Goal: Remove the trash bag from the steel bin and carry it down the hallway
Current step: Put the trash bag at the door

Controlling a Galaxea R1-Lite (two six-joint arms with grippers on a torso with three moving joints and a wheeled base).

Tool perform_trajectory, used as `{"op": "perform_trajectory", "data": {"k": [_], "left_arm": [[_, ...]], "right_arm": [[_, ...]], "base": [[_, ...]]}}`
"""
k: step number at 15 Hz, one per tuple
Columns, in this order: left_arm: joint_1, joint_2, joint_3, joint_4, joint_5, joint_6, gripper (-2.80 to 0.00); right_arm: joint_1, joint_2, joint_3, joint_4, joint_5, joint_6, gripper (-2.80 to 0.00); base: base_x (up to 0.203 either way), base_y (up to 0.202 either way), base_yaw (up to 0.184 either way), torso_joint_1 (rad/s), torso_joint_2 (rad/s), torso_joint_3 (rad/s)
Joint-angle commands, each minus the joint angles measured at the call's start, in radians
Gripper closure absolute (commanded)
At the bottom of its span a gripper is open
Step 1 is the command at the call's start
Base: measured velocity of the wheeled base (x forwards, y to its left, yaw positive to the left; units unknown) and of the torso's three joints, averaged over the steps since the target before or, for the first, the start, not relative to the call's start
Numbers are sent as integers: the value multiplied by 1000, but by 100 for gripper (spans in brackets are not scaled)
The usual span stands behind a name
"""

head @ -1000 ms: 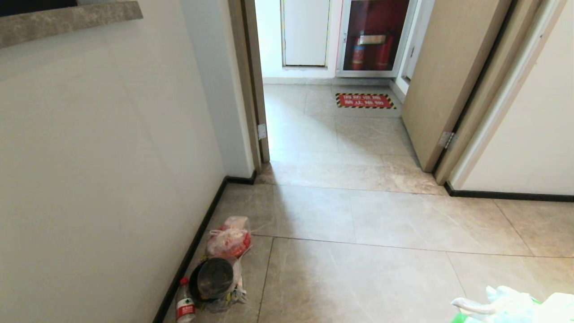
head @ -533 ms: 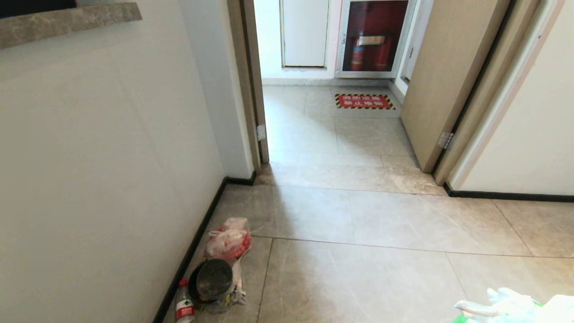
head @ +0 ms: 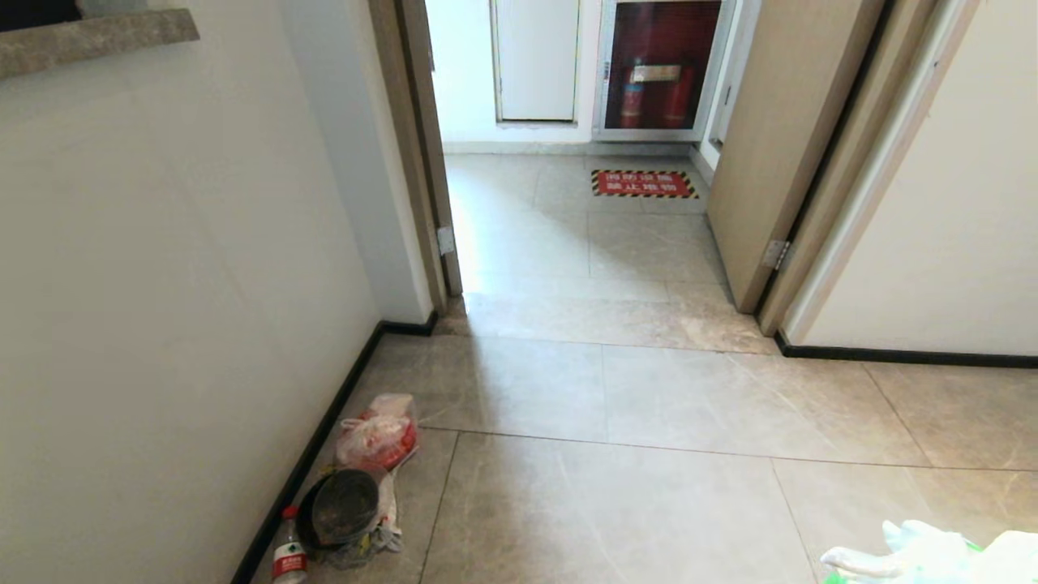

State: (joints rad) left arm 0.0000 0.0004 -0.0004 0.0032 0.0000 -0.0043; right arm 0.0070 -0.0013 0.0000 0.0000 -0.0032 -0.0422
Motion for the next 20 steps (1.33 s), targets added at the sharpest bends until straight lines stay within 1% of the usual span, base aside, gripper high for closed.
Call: {"op": "perform_trajectory", "data": {"k": [1, 5, 7, 9, 11, 14, 20], "left_arm": [[0, 1, 0, 0, 0, -1, 0], [0, 1, 0, 0, 0, -2, 0], [0, 1, 0, 0, 0, 0, 0], [0, 1, -1, 0, 0, 0, 0], [0, 1, -1, 0, 0, 0, 0], [0, 1, 0, 0, 0, -1, 0], [0, 1, -1, 0, 0, 0, 0]], "right_arm": [[1, -39, 0, 2, 2, -10, 0], [1, -39, 0, 2, 0, -2, 0], [1, -39, 0, 2, 0, -2, 0], [1, -39, 0, 2, 5, -12, 0], [1, -39, 0, 0, 0, 1, 0], [1, -39, 0, -2, 5, -13, 0], [1, -39, 0, -2, 5, -12, 0]], "base": [[0, -191, -1, 2, -4, 6], [0, -189, 0, 5, 1, 4], [0, -111, -3, 4, 0, 1], [0, 0, 0, 0, 0, 0], [0, 0, 0, 0, 0, 0], [0, 0, 0, 0, 0, 0], [-1, -6, 157, 1, 2, 1]]}}
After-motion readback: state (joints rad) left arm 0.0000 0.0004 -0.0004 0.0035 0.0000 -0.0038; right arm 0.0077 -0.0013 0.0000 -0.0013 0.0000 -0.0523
